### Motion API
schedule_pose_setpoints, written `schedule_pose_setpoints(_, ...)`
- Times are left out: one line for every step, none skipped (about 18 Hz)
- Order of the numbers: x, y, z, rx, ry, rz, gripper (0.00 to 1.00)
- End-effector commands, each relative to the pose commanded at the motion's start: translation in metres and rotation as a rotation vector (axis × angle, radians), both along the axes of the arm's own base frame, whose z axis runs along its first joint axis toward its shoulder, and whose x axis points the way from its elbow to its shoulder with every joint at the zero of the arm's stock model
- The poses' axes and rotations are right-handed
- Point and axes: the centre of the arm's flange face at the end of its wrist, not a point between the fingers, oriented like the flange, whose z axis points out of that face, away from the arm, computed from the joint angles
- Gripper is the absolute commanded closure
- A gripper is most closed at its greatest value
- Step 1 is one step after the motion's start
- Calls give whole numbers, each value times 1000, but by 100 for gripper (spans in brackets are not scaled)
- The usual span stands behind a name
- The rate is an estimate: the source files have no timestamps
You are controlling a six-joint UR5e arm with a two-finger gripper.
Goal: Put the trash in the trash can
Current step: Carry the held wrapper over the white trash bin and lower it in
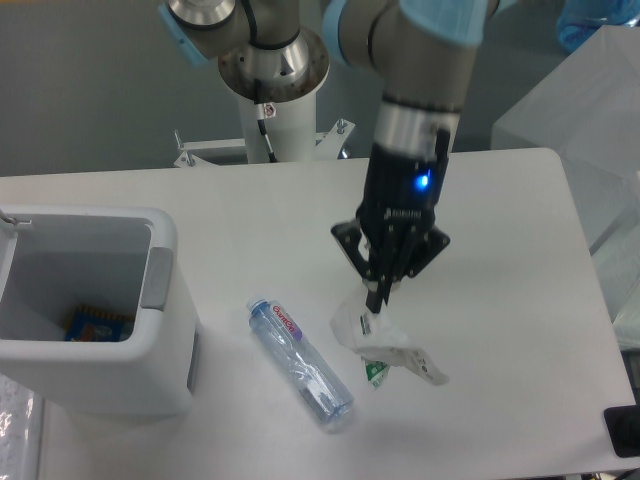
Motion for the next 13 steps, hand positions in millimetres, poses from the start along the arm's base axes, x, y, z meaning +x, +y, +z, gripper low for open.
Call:
schedule_pose_setpoints(13, -2, 12, 15, 14, -13, 100)
schedule_pose_setpoints(25, 0, 18, 22, 22, -30, 100)
schedule_pose_setpoints(42, 8, 23, 28, 30, -57, 100)
schedule_pose_setpoints(57, 12, 28, 32, 40, -81, 100)
schedule_pose_setpoints(68, 14, 33, 36, 48, -98, 100)
schedule_pose_setpoints(78, 17, 34, 37, 55, -118, 100)
schedule_pose_setpoints(88, 21, 32, 36, 55, -138, 100)
schedule_pose_setpoints(101, 29, 29, 33, 53, -166, 100)
schedule_pose_setpoints(115, 37, 25, 27, 62, -204, 100)
schedule_pose_setpoints(126, 43, 20, 18, 83, -246, 100)
schedule_pose_setpoints(133, 46, 18, 11, 104, -277, 100)
schedule_pose_setpoints(140, 48, 18, 8, 118, -296, 100)
schedule_pose_setpoints(147, 51, 13, 0, 122, -316, 100)
